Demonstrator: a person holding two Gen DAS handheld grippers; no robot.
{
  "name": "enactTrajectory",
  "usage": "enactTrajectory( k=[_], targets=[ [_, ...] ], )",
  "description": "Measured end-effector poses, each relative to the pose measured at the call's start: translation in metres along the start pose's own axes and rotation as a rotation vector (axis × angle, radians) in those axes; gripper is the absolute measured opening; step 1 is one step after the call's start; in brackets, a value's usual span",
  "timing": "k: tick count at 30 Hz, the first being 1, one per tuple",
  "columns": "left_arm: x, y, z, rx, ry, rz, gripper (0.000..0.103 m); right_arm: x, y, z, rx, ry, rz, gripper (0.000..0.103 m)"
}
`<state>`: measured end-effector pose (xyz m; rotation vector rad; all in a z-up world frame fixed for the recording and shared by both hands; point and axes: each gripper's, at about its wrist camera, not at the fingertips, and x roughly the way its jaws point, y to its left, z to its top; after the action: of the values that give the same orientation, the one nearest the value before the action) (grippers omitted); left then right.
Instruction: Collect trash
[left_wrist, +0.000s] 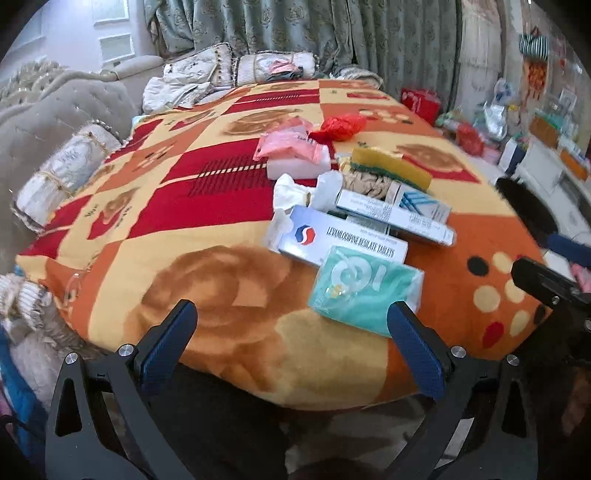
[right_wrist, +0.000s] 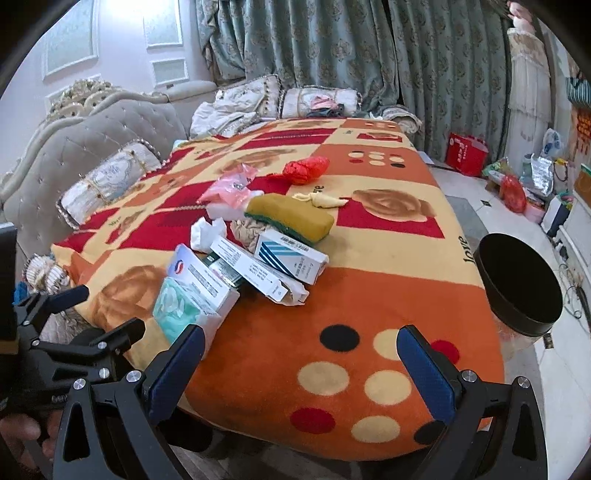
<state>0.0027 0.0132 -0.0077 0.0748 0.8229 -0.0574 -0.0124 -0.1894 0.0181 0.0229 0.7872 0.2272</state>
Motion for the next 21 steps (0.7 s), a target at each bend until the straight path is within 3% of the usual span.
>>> enactTrajectory(
  k=[17, 21],
  targets=[
    [-0.012, 0.018, 0.003, -0.114, -0.035, -0.099, 0.102, -0.003, -0.008, -0.005, -0.041, -0.018, 0.003, 0.103],
    [-0.013, 0.018, 0.003, -0.11, -0.03, -0.082, 0.102, -0.001, -0.009, -0.003, -0.037, -0.011, -0.007, 0.103]
  ],
)
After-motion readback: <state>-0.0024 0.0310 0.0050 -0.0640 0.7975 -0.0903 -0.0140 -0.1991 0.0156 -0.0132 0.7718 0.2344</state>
